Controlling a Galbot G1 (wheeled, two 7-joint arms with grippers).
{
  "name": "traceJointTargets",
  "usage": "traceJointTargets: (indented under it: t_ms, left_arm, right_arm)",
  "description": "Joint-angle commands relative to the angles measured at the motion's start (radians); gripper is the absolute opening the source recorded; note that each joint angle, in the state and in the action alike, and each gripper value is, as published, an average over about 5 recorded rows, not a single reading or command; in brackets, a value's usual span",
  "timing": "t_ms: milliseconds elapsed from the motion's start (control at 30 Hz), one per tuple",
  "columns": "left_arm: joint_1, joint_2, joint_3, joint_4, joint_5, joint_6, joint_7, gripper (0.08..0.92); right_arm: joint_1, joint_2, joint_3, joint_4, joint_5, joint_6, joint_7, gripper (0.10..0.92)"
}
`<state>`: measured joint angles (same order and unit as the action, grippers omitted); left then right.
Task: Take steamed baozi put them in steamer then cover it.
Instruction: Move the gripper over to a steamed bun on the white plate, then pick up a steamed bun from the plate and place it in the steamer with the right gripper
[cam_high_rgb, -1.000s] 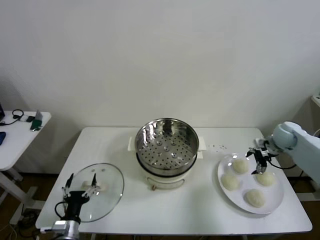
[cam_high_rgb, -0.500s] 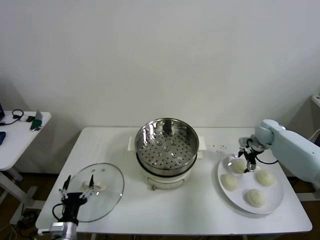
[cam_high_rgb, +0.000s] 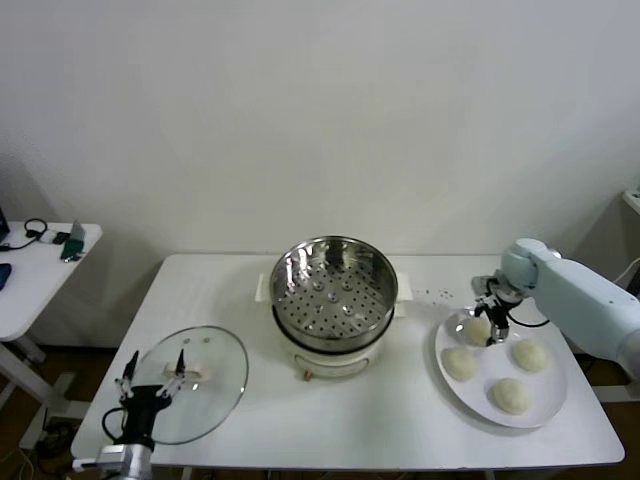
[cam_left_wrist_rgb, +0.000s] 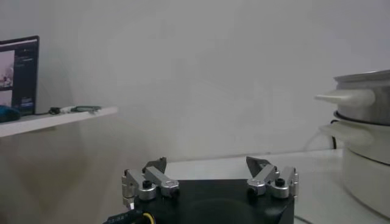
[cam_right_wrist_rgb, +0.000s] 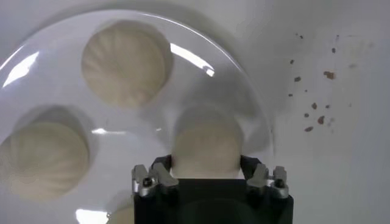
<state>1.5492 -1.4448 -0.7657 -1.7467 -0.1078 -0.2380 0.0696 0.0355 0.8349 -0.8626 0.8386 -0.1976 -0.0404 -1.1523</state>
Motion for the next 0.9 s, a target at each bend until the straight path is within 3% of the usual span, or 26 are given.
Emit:
traceJointTargets:
  t_ms: [33,233,467,900]
  left_arm:
    - [0.000,0.001,0.000,0.002,-0.004,-0.001,0.000,0.823]
    - [0.004,0.003,-0.001,0.001,-0.013,-0.001,-0.001,0.823]
    - [0.011,0.010,-0.003,-0.002,-0.022,0.000,-0.002,0.823]
    - [0.031,0.017,0.006,-0.028,-0.036,0.009,-0.016,0.823]
  right_arm:
    - [0.006,0.010,-0.006,-0.007,-0.001,0.007,0.000,0.673]
    - [0.091,-0.027,-0.082,0.064,0.060,0.023,-0.002,0.674]
    - [0.402,-0.056,-0.348,0.216,0.176,0.114,-0.020,0.677]
    - [0.806,0.191,-0.577,0.300,0.234,0.306,-0.044,0.681]
